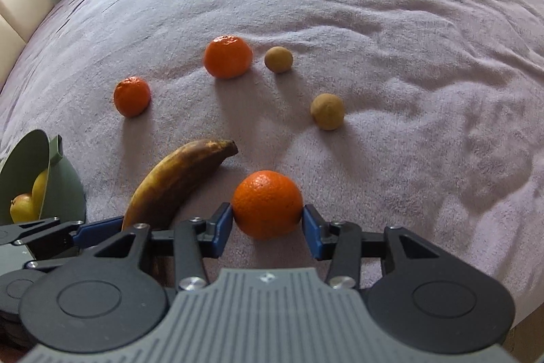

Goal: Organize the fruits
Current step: 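Grasp the brown banana with the left tool while the right tool grasps the large orange, then lift the banana and orange and carry them over the green colander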

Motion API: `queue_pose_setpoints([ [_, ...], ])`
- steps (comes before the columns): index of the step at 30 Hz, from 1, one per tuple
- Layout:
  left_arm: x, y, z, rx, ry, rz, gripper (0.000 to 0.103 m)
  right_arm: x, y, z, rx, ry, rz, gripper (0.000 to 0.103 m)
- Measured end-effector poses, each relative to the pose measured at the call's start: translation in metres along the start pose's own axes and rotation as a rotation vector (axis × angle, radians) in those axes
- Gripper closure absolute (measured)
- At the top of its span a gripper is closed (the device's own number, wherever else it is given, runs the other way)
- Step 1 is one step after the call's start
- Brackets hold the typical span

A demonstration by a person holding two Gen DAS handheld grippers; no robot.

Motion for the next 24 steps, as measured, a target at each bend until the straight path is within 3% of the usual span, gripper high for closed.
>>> queue_pose_setpoints([
  [10,-0.003,-0.006,-0.013,-0.051,0.023,-0.01,0.055,0.0,-0.006,-0.013,0.011,-0.008,-0.018,0.058],
  [24,-0.003,-0.004,-0.001,-0.04,0.028,0.046,0.058,0.001,-0.008,-0.007,0.0,0.014,0.0,0.059],
])
Point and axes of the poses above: each gripper's, at about its wrist camera, not at the fingertips, and z roughly against the way its jaws point, x to its left, y to its underside, the point moved 6 cm from there along -z, roughly the way its jaws point, and after that the axes turned 9 degrees about z, right-handed, at the moved point
